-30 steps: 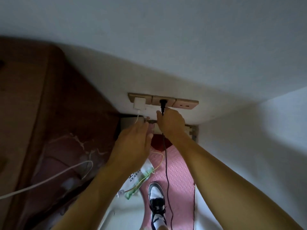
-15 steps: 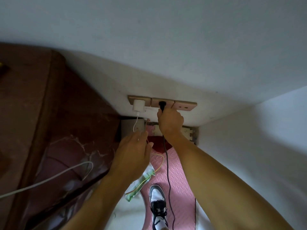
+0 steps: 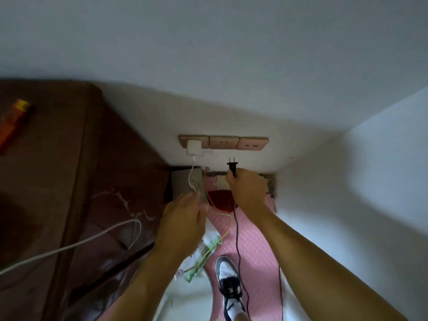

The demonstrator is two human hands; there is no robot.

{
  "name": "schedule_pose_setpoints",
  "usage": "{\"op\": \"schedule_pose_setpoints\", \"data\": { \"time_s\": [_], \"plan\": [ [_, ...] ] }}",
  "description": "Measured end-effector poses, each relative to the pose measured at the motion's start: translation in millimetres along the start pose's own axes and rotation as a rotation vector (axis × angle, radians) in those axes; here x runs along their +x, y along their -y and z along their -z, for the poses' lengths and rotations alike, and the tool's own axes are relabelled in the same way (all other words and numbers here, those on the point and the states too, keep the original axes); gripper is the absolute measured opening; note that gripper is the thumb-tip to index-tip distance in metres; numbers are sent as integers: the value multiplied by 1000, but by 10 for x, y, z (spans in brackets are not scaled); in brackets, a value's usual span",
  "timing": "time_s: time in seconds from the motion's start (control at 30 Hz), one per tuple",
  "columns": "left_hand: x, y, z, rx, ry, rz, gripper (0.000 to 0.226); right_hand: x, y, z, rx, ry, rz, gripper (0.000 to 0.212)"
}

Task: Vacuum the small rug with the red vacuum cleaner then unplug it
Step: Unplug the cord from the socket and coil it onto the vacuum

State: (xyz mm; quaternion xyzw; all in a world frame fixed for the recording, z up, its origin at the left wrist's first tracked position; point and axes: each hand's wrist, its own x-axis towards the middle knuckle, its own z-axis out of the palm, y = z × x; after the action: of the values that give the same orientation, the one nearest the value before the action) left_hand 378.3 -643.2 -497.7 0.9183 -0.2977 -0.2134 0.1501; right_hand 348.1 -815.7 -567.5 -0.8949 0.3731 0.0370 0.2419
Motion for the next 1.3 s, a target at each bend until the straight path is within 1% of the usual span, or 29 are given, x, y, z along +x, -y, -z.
{"op": "schedule_pose_setpoints", "data": {
  "time_s": [0.07,0.17,0.23,0.3,0.37,0.4,0.47,0.5,0.57,0.63,0.7,0.77,0.83,0.9,0.97,1.0,1.1,1.17,1.3],
  "plan": [
    [-93,-122,68,-60,31,16,34,-98,97,288,47,-31,29,41],
    [-297,-377,220,-66,59,-26,34,-424,258,775,74,-114,77,40],
    [-485,-562,380,-97,34,-61,35,-725,349,1143,80,-158,83,38],
    [-734,-755,587,-140,-14,-99,41,-1111,431,1538,47,-185,76,37],
    [-1024,-927,803,-184,-50,-146,38,-1557,506,1908,32,-201,103,37],
    [-1187,-1016,894,-168,-38,-186,35,-1795,549,2099,40,-225,101,36],
    [-1567,-1234,1097,-108,-36,-277,40,-2295,652,2477,61,-292,84,36],
    [-1790,-1344,1198,-146,-29,-286,42,-2564,700,2650,75,-326,73,36],
    [-2268,-1566,1397,-295,5,-283,45,-3092,799,2965,101,-379,37,35],
    [-2725,-1742,1534,-385,44,-343,36,-3578,881,3232,115,-412,5,35],
    [-3144,-1863,1627,-424,95,-385,25,-4013,966,3444,150,-458,14,36],
    [-3504,-1957,1715,-499,141,-381,21,-4374,1084,3636,207,-508,37,38],
    [-3800,-2030,1776,-540,172,-392,21,-4691,1211,3818,271,-561,66,36],
    [-4056,-2076,1832,-531,174,-383,23,-4996,1327,4000,358,-601,105,32],
    [-4321,-2104,1872,-545,190,-368,25,-5298,1411,4189,387,-637,135,28],
    [-4458,-2117,1877,-554,214,-375,26,-5455,1437,4289,377,-667,139,30],
    [-4850,-2138,1847,-542,279,-438,28,-5960,1441,4583,361,-781,124,49],
    [-5089,-2111,1773,-514,314,-484,26,-6318,1379,4699,369,-837,105,51],
    [-5621,-1994,1524,-464,417,-546,31,-7115,1139,4750,383,-921,44,50]
  ]
}}
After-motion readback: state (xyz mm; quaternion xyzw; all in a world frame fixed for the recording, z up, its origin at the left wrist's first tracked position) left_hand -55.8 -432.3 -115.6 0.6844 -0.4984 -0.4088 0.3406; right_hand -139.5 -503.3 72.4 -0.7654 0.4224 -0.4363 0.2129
